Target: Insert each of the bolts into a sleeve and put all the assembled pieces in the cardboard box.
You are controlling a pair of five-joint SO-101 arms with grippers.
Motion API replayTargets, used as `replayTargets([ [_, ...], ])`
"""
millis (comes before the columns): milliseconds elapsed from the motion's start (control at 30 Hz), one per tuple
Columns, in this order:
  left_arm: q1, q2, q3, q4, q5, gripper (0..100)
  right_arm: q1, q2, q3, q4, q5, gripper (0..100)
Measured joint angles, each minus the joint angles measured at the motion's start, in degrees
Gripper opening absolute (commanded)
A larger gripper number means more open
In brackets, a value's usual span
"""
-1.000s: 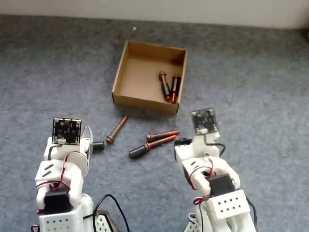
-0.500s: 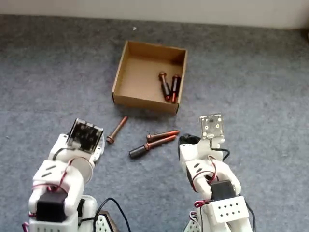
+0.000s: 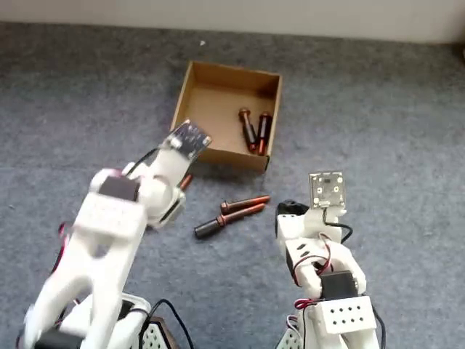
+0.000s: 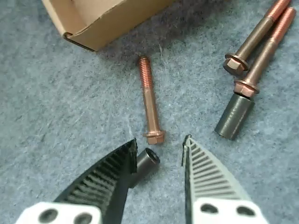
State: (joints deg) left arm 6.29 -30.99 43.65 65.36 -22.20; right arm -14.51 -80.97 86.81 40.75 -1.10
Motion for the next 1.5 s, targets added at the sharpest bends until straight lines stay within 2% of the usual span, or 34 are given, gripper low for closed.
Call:
replayTargets([
  [200,0.1,22.7,-10.8,-2.8,0.0,18,0.1,0.0,0.0,0.0,0.0,0.4],
  [400,0.1,38.7,-19.5,-2.8,0.0,18,0.1,0.0,0.0,0.0,0.0,0.4],
  [467,0.1,42.7,-21.4,-3.0,0.0,14,0.1,0.0,0.0,0.0,0.0,0.4],
  [600,0.4,46.7,-24.4,-2.8,0.0,0,0.1,0.0,0.0,0.0,0.0,0.4],
  [867,1.6,47.4,-24.7,-2.8,1.0,1,0.1,0.0,0.0,0.0,0.0,0.4],
  [967,1.6,47.5,-25.8,-2.3,8.5,1,0.1,-0.1,0.4,-0.1,0.0,0.4],
  [1100,1.3,45.9,-29.8,3.4,19.1,1,0.1,-0.1,1.3,-0.1,0.0,0.4],
  [1233,0.4,40.1,-32.6,9.1,27.6,1,0.1,-0.1,1.3,-0.1,0.0,0.4],
  [1367,0.3,33.7,-32.5,10.5,35.0,1,0.1,-0.1,1.3,-0.1,0.0,0.4],
  [1500,-0.1,28.2,-28.2,10.5,49.3,1,0.1,-0.1,1.3,-0.1,0.0,0.4],
])
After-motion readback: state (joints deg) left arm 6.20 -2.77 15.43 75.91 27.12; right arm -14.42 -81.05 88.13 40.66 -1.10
